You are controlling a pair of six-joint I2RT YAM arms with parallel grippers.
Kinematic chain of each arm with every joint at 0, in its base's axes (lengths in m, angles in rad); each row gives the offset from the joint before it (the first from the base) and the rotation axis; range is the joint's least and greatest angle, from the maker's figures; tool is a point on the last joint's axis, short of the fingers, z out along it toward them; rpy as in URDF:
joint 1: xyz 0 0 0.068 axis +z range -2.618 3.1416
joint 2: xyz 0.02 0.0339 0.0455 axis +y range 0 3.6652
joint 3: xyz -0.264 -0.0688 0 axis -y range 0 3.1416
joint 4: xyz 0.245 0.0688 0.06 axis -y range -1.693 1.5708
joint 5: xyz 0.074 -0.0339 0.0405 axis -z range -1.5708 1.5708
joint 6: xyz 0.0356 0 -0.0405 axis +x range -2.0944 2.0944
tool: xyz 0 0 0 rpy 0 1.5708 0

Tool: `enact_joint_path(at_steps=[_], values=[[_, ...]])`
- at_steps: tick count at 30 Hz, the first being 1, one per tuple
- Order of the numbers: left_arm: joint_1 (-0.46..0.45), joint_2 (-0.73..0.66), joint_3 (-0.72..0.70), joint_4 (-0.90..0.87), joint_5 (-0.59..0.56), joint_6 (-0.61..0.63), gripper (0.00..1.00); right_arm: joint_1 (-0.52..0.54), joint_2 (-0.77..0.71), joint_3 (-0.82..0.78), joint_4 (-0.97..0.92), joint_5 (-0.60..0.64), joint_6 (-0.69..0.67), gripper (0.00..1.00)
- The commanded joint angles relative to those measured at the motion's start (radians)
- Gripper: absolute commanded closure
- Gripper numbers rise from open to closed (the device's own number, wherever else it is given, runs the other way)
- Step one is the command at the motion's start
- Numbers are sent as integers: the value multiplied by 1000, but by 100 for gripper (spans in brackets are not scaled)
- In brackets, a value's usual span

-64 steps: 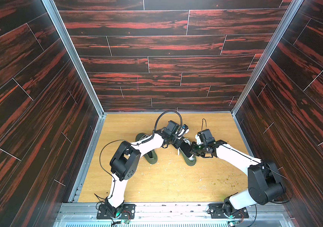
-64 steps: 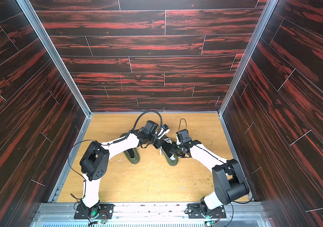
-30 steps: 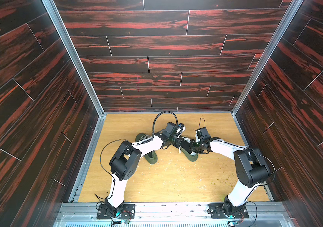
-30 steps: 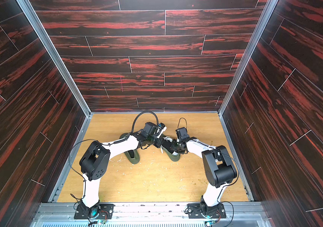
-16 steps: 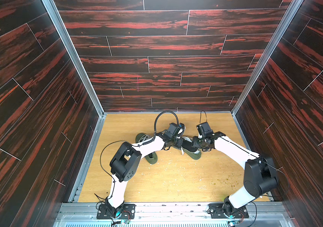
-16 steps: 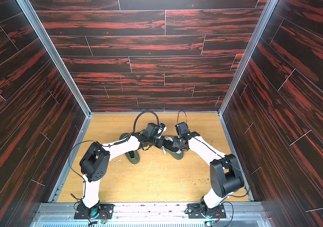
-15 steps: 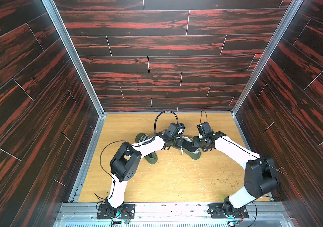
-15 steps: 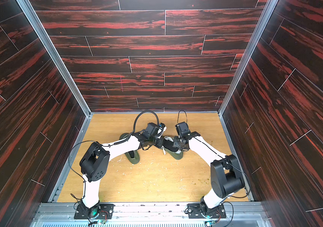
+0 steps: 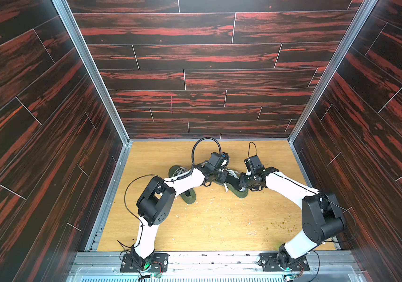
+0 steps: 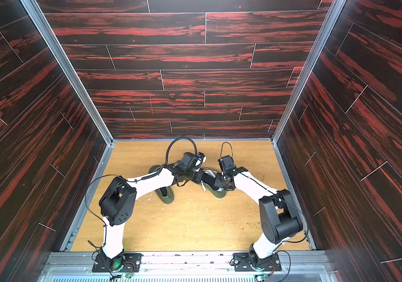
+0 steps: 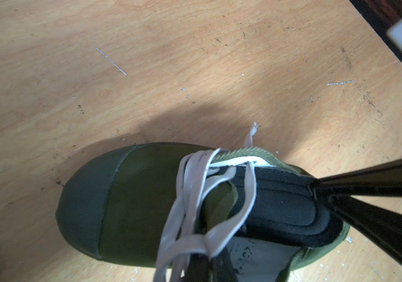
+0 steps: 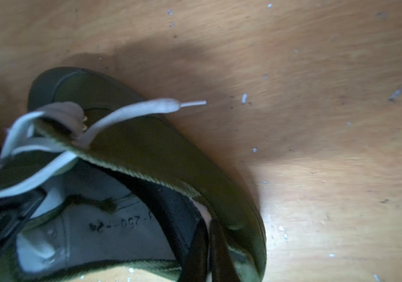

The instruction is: Insert the insole into the shoe

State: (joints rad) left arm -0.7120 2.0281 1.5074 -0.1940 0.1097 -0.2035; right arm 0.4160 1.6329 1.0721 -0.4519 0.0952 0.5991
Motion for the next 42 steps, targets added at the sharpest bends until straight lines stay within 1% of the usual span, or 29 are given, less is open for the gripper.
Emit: enact_joint_path(at_steps=[1,4,8,12,13,16,19,23,25,29,33,36,42], values=[[-13,-53,19,4,-2,-24,100,12,28,-8,41,-58,79,94],[-12,-52,13,23,28,-43,100,14,70,-1,27,-38,90,95],[-13,-60,8,26,48,-50,100,18,149,1,-6,66,74,95],[-12,-83,-5,31,35,-54,100,47,194,5,-64,156,49,93],[-12,-85,-5,29,29,-53,100,62,192,11,-80,165,42,92],[-7,-85,-1,18,10,-47,100,97,133,5,-105,173,43,79],[-4,-69,2,11,-5,-38,100,97,54,13,-116,160,53,70],[-1,-52,12,-17,-41,-7,100,99,-25,82,-185,183,10,56],[0,-44,20,-32,-52,8,100,99,-53,103,-208,196,-9,52],[4,-35,29,-43,-32,11,100,98,-62,121,-221,233,-62,47],[4,-36,30,-32,-12,1,100,96,-2,120,-198,194,-130,44],[4,-41,28,-29,-10,3,100,92,44,103,-163,192,-136,42],[5,-54,27,-35,-16,11,100,61,148,90,-114,212,-119,43]])
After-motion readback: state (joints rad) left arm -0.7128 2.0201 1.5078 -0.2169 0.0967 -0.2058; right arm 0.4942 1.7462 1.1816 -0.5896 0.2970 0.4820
